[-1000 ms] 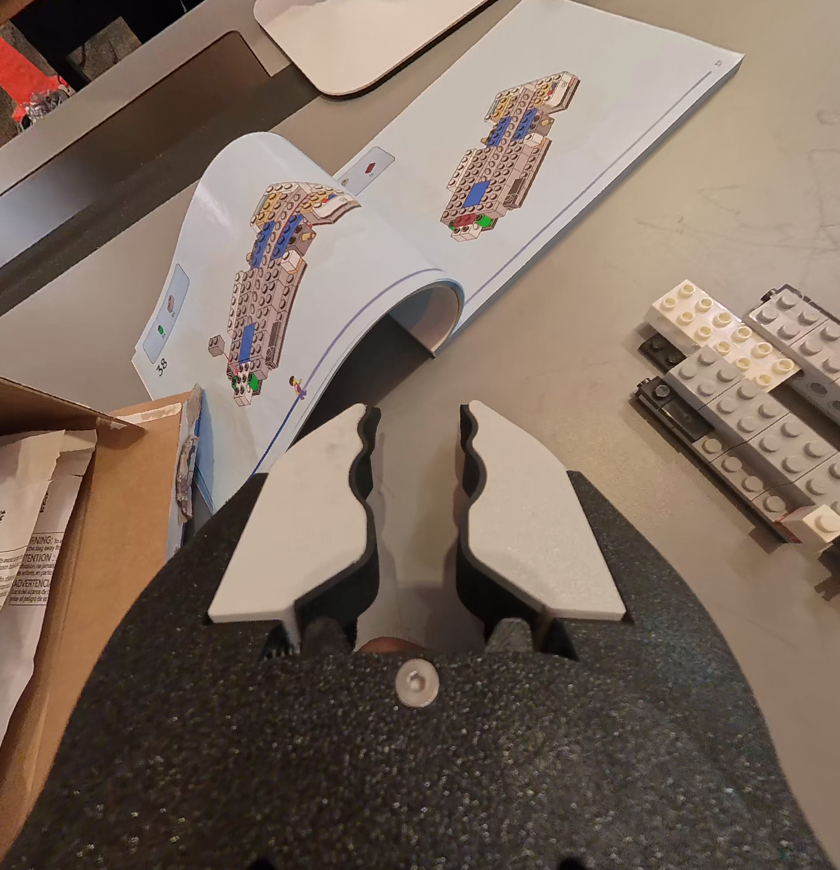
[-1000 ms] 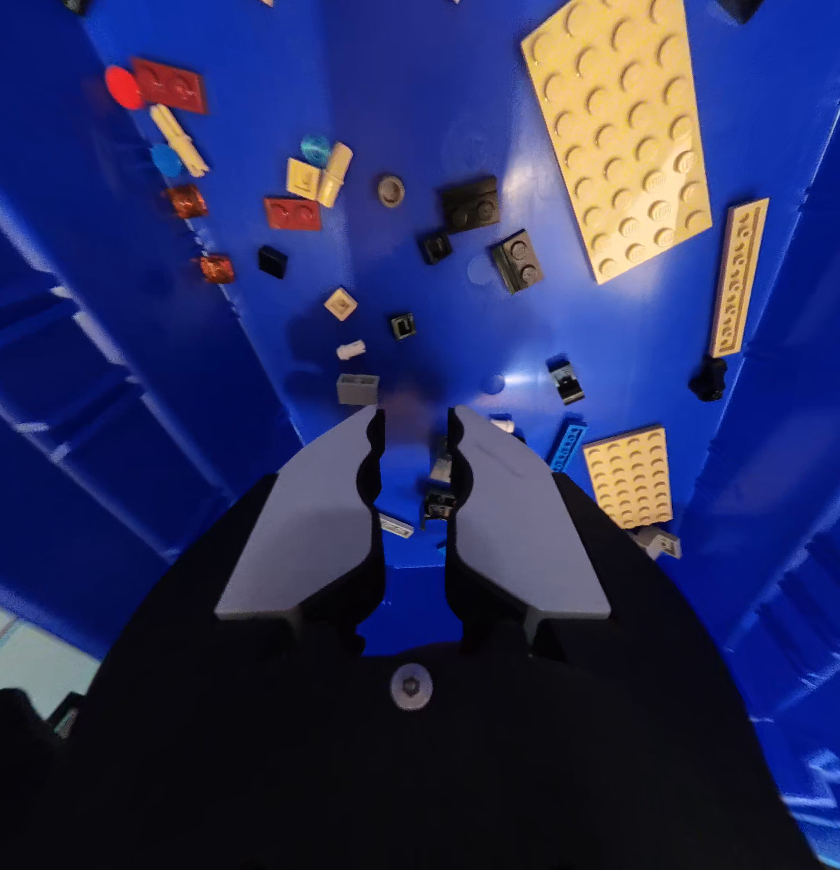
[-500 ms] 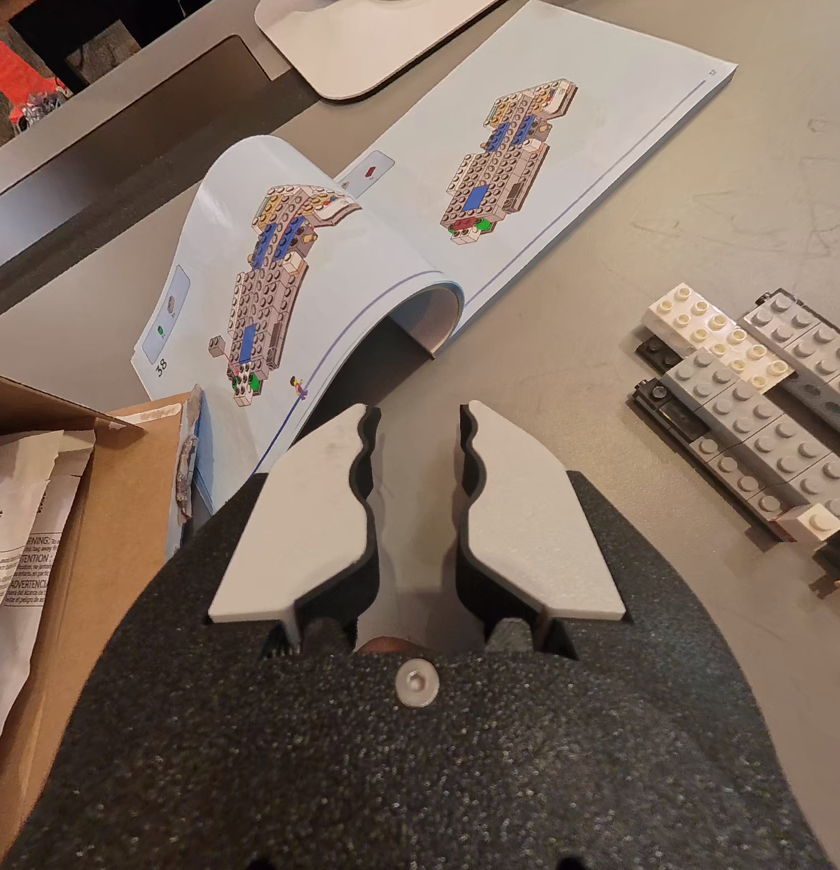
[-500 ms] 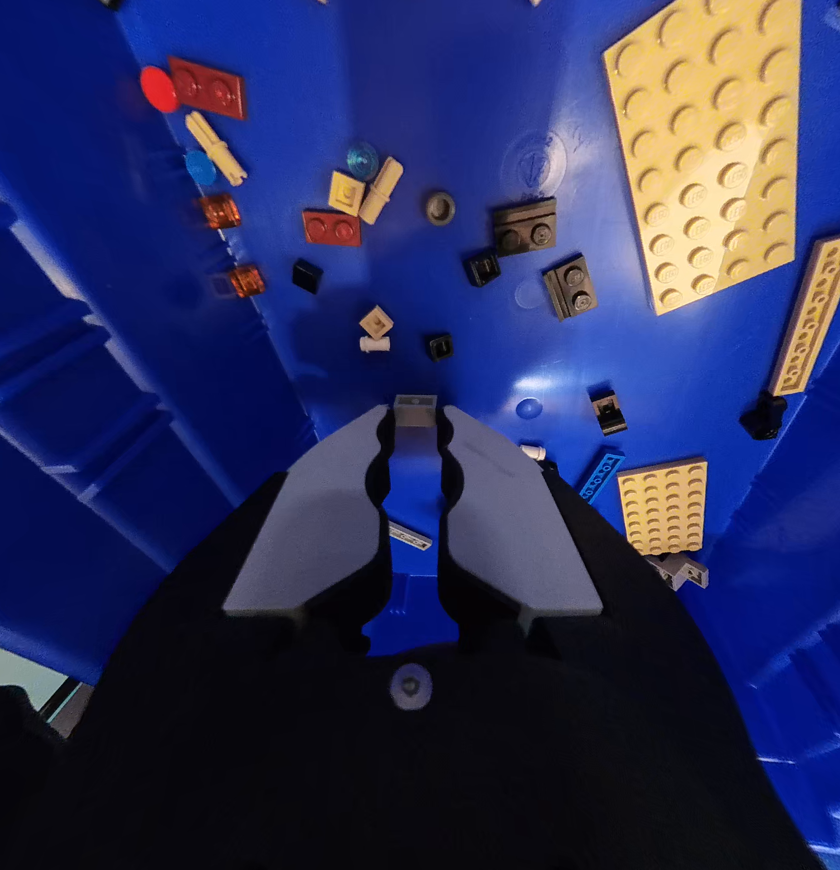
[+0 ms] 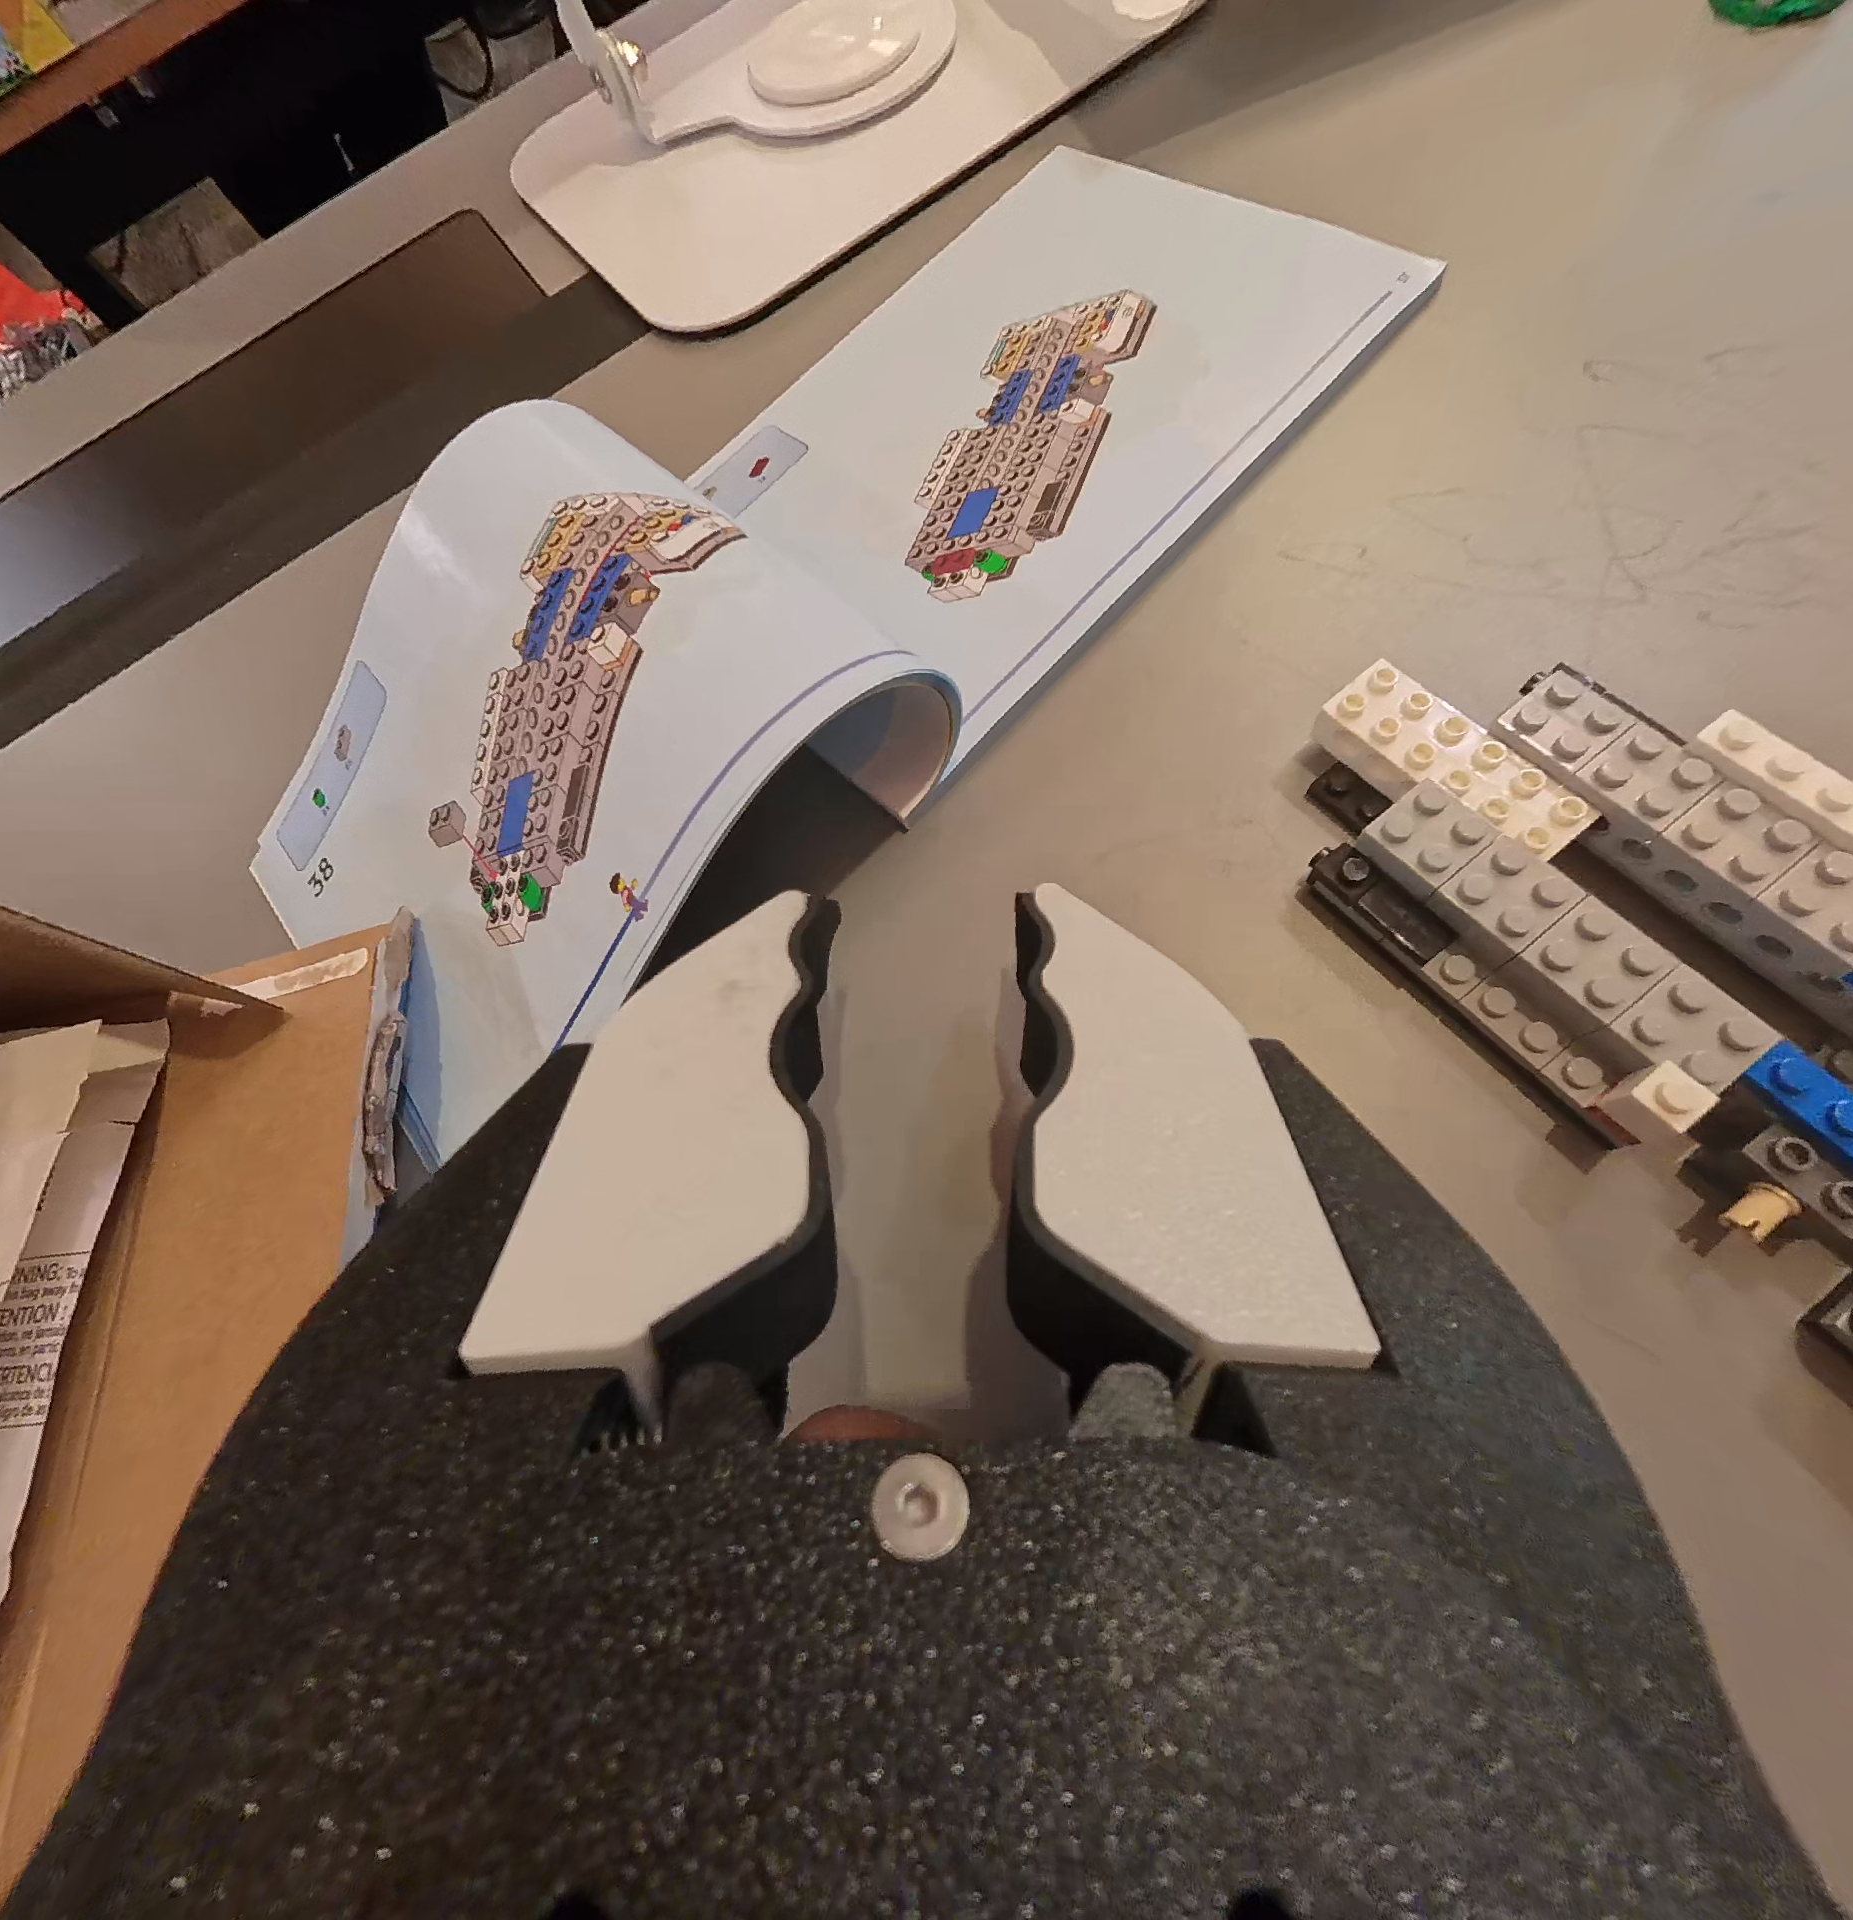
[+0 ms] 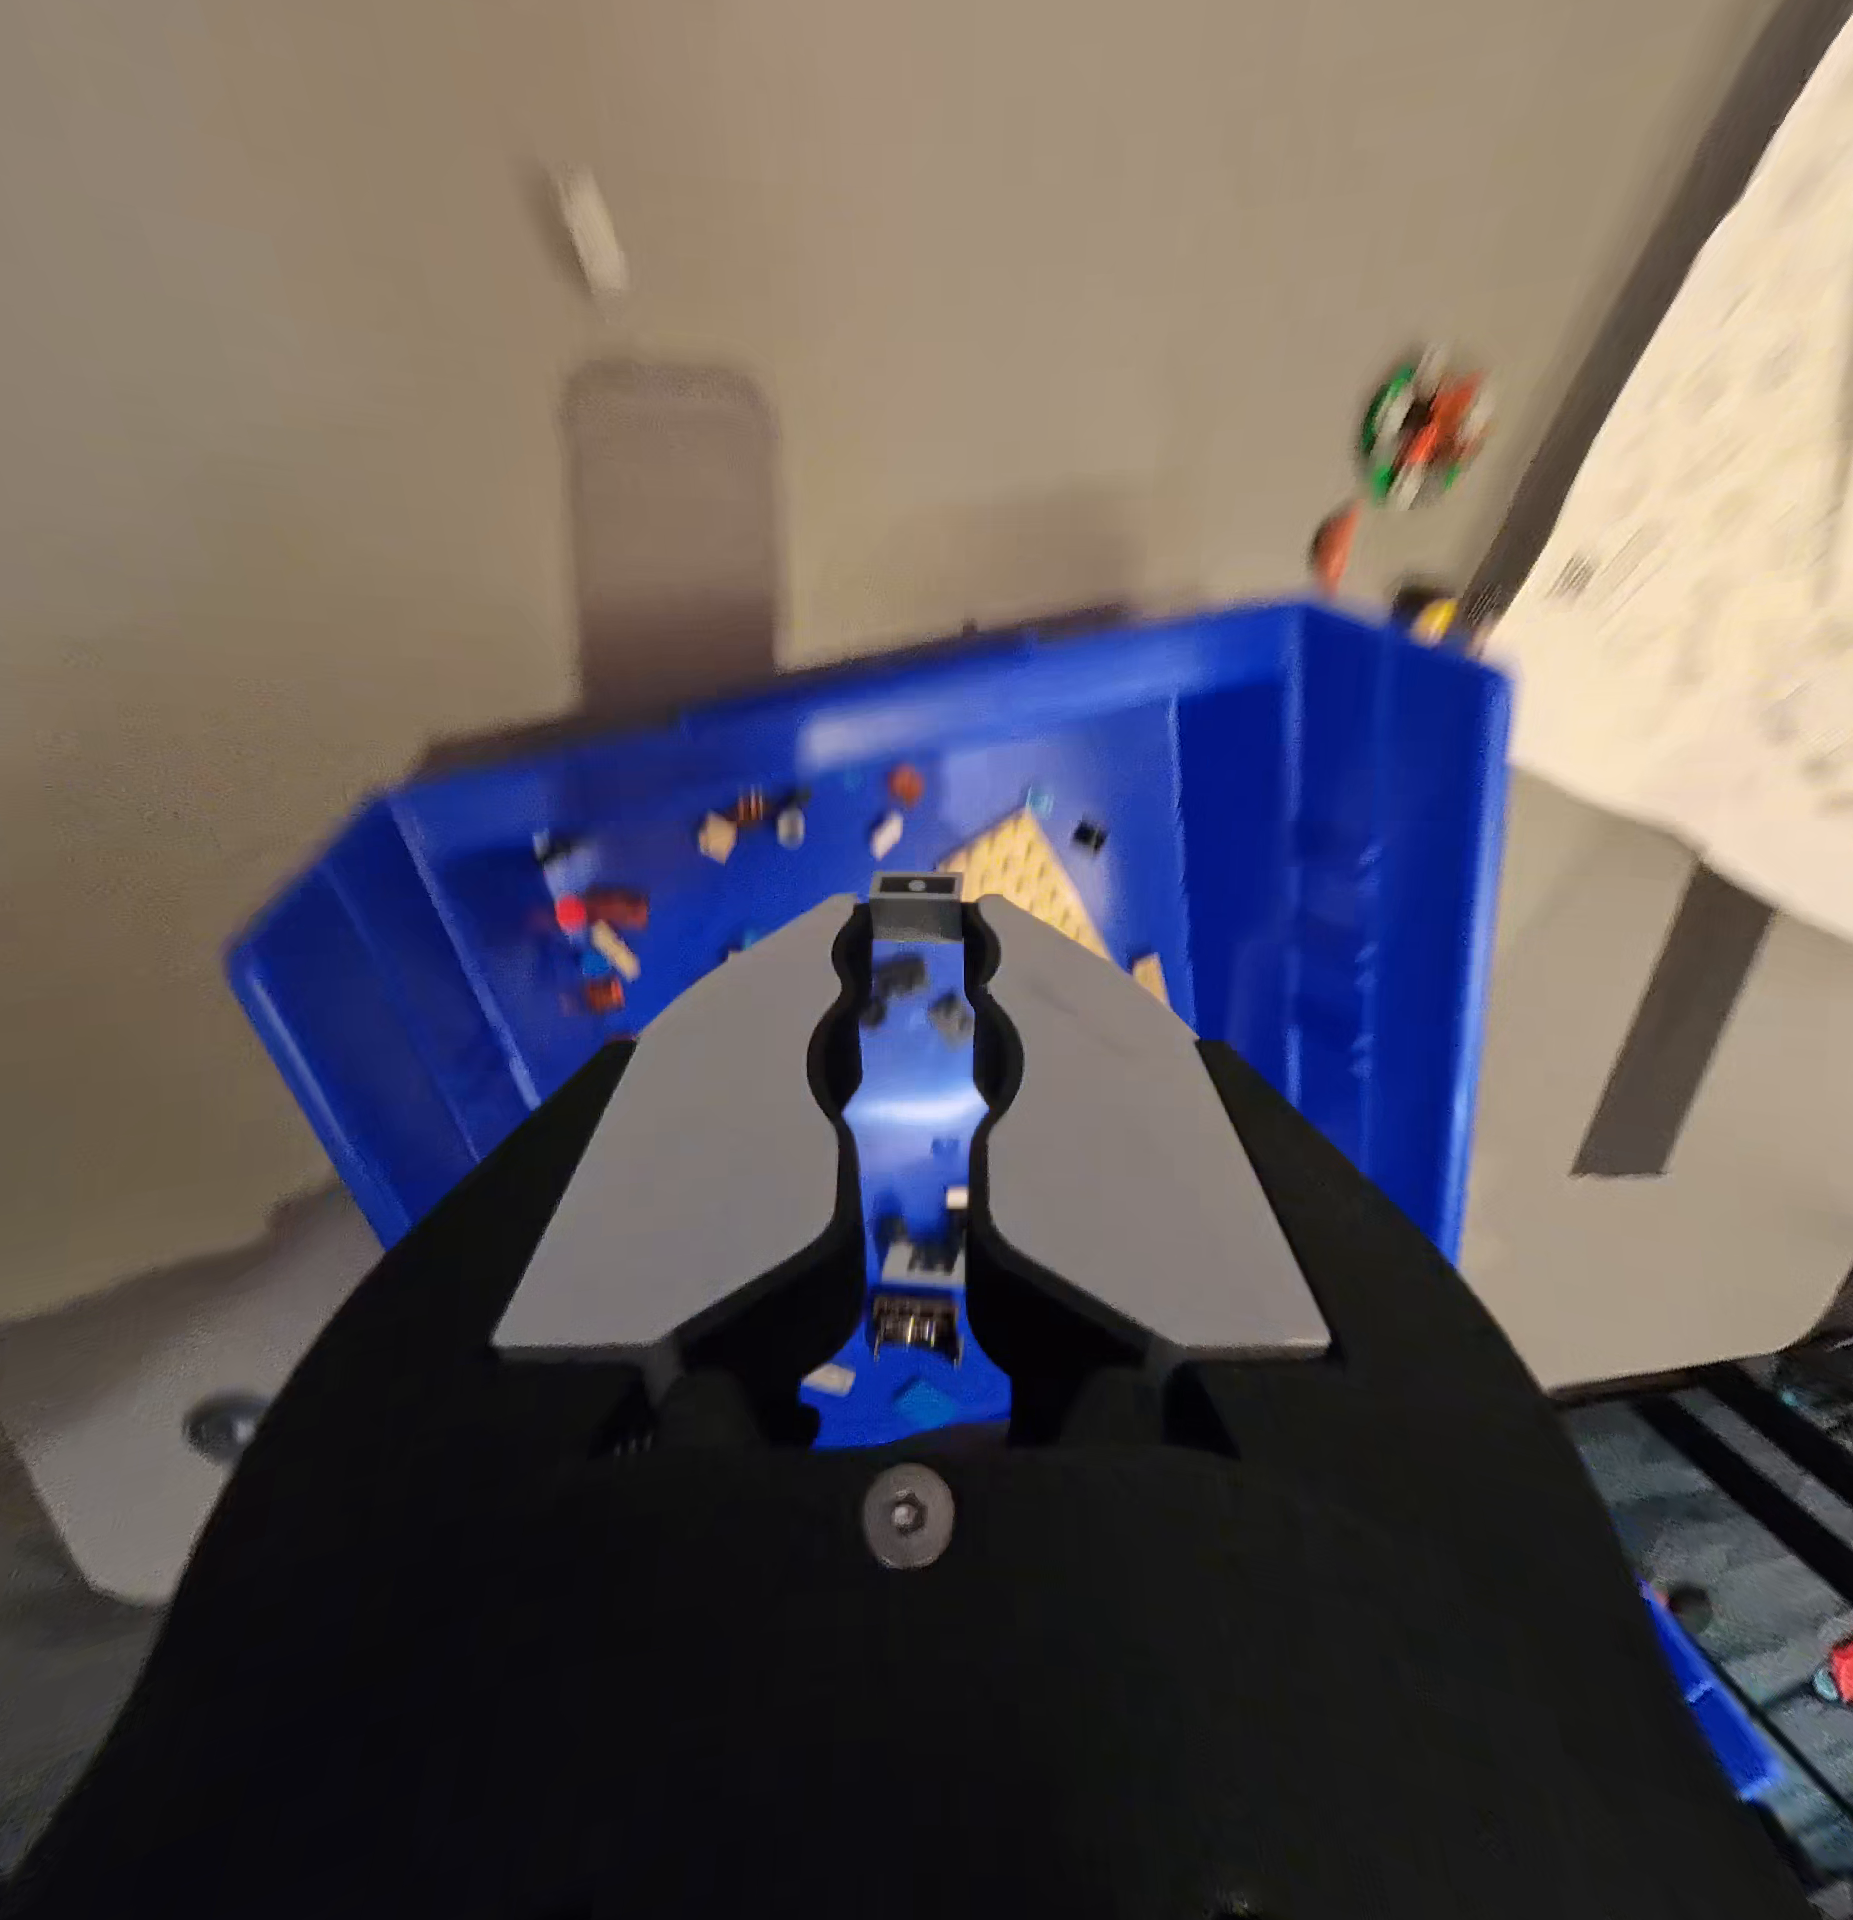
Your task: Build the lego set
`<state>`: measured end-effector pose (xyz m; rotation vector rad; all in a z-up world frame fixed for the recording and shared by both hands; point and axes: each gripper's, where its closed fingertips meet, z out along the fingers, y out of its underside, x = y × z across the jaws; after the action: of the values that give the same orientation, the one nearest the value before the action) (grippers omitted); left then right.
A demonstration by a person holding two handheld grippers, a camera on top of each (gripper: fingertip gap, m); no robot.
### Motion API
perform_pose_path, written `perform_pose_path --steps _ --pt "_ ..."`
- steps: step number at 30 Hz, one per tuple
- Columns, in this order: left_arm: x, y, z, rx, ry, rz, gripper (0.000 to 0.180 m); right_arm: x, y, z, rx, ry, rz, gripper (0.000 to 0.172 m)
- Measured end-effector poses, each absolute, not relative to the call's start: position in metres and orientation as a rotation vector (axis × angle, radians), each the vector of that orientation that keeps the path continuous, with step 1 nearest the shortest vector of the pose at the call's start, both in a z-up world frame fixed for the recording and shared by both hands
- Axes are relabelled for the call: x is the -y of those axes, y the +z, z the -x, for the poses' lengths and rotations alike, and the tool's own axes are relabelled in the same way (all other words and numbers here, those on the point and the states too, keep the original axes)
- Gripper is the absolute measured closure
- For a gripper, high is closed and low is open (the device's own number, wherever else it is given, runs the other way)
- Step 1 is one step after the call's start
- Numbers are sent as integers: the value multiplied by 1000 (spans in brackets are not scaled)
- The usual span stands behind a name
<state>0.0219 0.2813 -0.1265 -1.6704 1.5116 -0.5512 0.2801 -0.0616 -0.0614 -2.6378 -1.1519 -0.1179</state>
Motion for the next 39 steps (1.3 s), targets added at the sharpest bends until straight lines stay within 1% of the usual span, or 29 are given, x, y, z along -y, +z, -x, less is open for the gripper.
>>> perform_pose_path --steps 3,7,14,17,21,26,32,39 --pt "-279 -120 -22 -1503 -599 1637 146 33 -53 -234 1146 -122 2558 155" --pt "-278 -111 -21 -1486 -658 1582 146 3 -60 -166 1174 -96 2512 155" --pt "-270 -107 -18 -1519 -634 1519 145 -45 -112 -69 1128 97 2488 155" --pt "-267 -105 -16 -1514 -640 1511 145 -60 -133 -49 1062 184 2497 155" --pt "-268 -107 -12 -1509 -655 1526 144 -66 -154 -44 1019 185 2517 155" --pt "-266 -109 -13 -1520 -672 1529 141 -68 -152 -46 918 237 2470 148" --pt "-261 -111 -12 -1531 -673 1529 140 -70 -138 -43 849 268 2380 146" --pt "-263 -108 -10 -1496 -692 1547 141 -77 -136 -19 839 263 2324 144"
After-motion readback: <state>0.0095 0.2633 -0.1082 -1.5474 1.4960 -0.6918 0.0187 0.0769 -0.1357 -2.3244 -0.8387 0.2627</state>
